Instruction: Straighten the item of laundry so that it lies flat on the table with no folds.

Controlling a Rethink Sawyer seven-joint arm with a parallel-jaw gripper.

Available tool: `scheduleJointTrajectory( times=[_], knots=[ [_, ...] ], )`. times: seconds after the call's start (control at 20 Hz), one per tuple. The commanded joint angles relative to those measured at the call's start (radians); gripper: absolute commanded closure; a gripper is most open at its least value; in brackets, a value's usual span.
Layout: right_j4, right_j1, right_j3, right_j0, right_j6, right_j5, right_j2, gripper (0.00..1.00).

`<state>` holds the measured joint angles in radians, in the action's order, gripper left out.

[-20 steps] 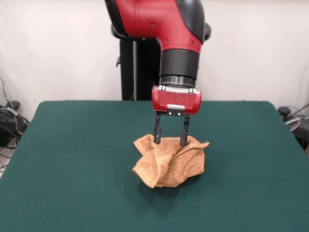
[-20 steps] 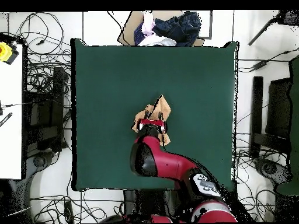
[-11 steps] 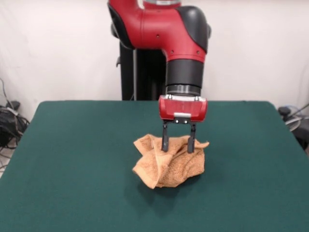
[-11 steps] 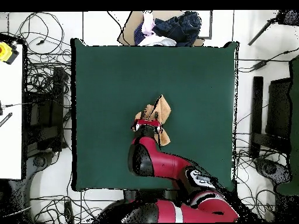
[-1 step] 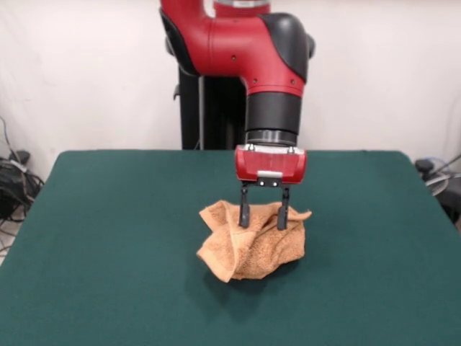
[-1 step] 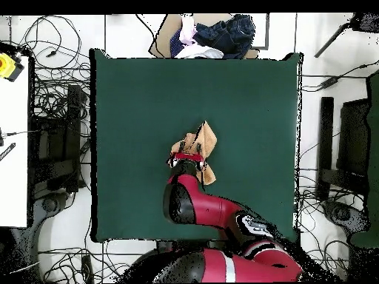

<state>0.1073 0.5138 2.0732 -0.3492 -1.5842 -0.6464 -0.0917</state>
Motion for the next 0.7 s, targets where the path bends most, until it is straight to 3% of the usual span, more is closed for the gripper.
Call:
scheduleJointTrajectory(
  times=[0.05, 0.7],
  knots=[
    [0.025, 0.011, -0.059, -0.018, -0.240, 0.021, -0.084, 0.00],
    [0.050, 0.033, -0.054, -0.035, -0.226, 0.059, -0.094, 0.00]
  ],
)
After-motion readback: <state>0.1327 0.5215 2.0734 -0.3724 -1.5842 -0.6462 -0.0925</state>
